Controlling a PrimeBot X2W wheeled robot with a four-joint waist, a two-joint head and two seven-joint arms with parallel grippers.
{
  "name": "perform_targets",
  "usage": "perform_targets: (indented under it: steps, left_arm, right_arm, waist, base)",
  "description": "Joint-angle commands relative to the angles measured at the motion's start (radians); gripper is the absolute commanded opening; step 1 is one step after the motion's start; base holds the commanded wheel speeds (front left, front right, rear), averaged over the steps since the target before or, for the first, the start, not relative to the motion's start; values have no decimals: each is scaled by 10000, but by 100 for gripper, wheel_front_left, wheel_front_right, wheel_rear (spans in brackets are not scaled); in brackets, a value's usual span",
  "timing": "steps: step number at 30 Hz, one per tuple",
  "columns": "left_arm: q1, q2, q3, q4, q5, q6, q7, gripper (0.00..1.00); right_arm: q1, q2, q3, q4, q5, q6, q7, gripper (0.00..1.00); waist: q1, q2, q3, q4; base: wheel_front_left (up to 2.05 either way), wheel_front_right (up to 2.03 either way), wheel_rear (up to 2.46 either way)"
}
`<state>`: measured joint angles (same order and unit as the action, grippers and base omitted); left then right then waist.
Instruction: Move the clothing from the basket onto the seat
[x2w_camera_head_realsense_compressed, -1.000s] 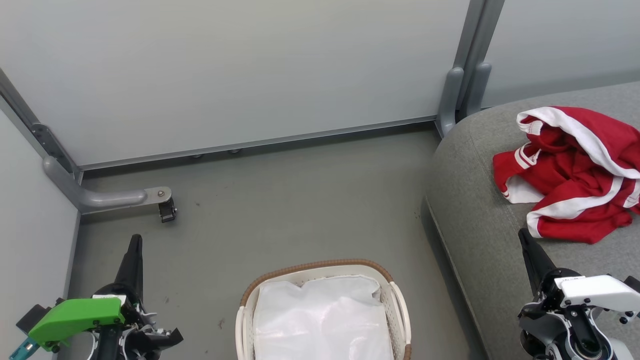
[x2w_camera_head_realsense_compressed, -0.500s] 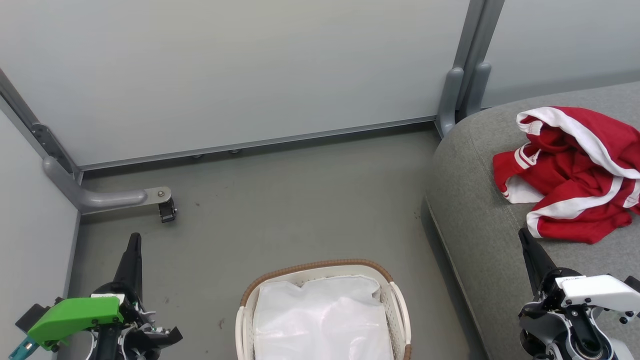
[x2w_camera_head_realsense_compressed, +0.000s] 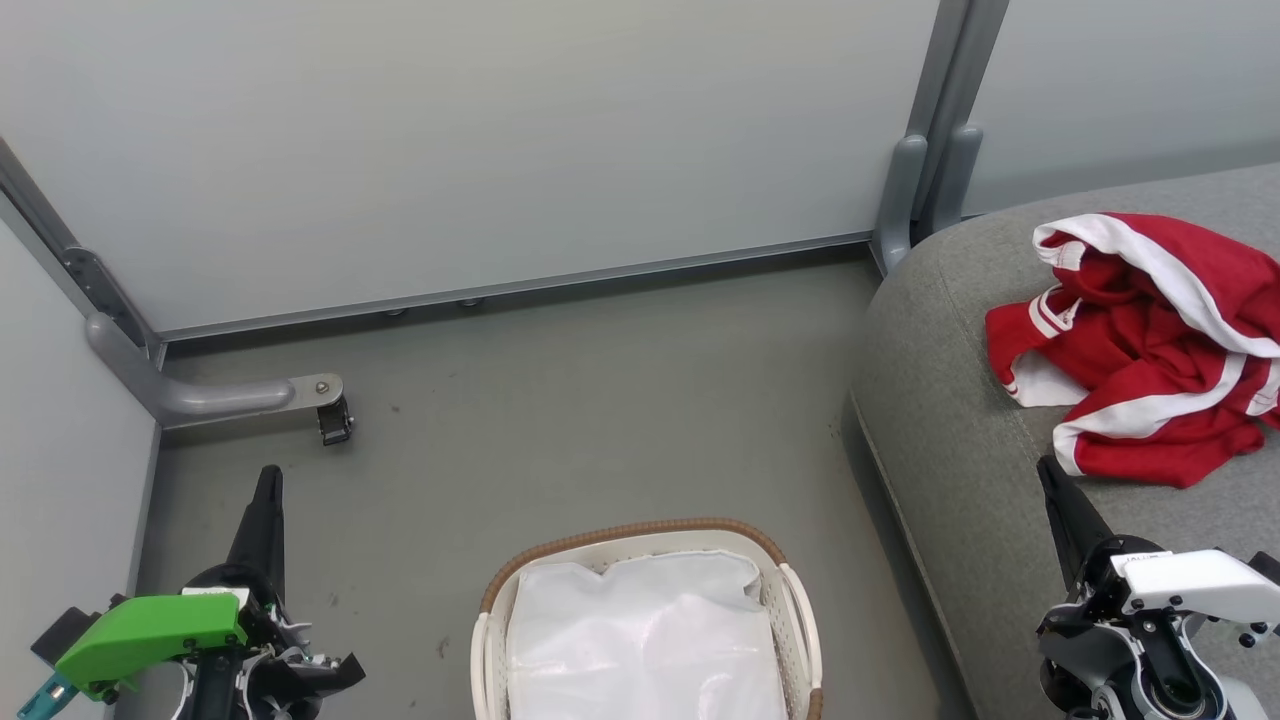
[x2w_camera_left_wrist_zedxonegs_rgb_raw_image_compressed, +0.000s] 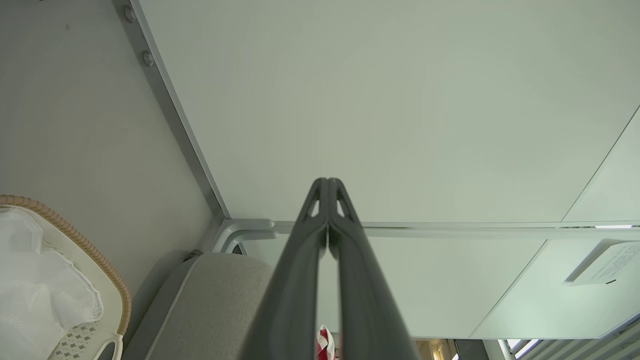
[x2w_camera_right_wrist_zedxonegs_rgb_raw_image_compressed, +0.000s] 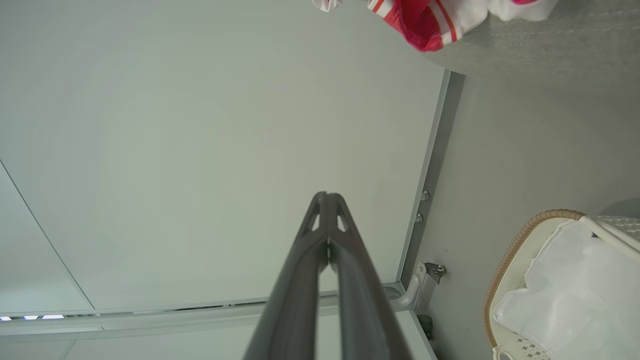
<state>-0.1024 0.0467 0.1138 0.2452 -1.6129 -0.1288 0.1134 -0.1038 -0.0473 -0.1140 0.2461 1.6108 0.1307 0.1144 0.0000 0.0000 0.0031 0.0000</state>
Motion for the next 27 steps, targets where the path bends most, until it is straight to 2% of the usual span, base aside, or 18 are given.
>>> perform_targets:
  steps: [1,27]
  left_arm:
    - [-125,65,23,-19,-8,-51,42,0]
    - [-125,65,23,-21,-8,-51,42,0]
  right_arm:
    - [-85,-55,-20,-40,38,0,32,0]
    - [-84,-55,-18,-39,40,0,31,0]
  waist:
    - [0,0,0,0]
    - [0,0,0,0]
  base:
    - [0,0,0]
    - [0,0,0]
